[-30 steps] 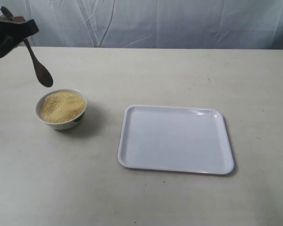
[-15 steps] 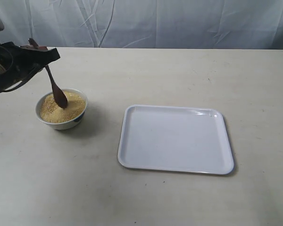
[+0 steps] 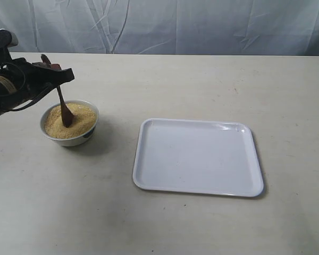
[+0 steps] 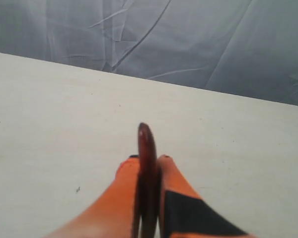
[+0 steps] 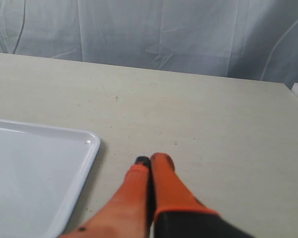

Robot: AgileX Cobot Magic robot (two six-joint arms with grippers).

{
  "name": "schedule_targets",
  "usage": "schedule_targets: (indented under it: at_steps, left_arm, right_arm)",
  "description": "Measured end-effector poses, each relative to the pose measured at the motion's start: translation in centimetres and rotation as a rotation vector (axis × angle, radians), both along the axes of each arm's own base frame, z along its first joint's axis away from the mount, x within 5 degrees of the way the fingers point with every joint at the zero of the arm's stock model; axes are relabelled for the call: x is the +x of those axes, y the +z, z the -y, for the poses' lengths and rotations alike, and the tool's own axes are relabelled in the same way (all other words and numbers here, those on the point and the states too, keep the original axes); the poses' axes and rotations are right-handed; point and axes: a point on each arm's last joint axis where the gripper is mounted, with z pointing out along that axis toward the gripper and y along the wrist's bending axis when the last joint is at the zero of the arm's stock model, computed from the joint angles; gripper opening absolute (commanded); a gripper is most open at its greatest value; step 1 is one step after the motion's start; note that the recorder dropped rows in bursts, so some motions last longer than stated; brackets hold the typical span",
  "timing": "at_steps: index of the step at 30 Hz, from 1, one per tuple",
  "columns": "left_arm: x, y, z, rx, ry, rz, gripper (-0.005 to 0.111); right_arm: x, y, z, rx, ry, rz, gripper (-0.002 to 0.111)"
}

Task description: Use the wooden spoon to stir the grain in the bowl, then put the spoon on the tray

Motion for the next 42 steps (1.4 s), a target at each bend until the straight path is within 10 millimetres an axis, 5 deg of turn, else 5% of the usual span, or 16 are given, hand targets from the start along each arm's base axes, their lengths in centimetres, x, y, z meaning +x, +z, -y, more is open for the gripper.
schedule_targets:
  at_steps: [12, 27, 36, 42]
  left_arm:
    - [-1.0, 3.9, -0.4, 0.031, 0.001, 0.124, 0.0]
    - [-0.2, 0.4, 0.0, -0.009, -0.002, -0.016, 0.0]
    - [-0.3, 0.8, 0.4, -0.079, -0.027, -0.006, 0.0]
    - [-0.3, 3.5, 0.5, -0.023, -0.058, 0.104, 0.0]
  right_arm:
    - [0.0, 0.0, 0.0, 0.0, 0.0, 0.0, 0.0]
    - [0.0, 0.0, 0.0, 0.002, 0.0, 0.0, 0.0]
    - [0.0, 0.0, 0.0, 0.002, 0.0, 0.0, 0.0]
    - [0.0, 0.0, 0.0, 0.002, 0.0, 0.0, 0.0]
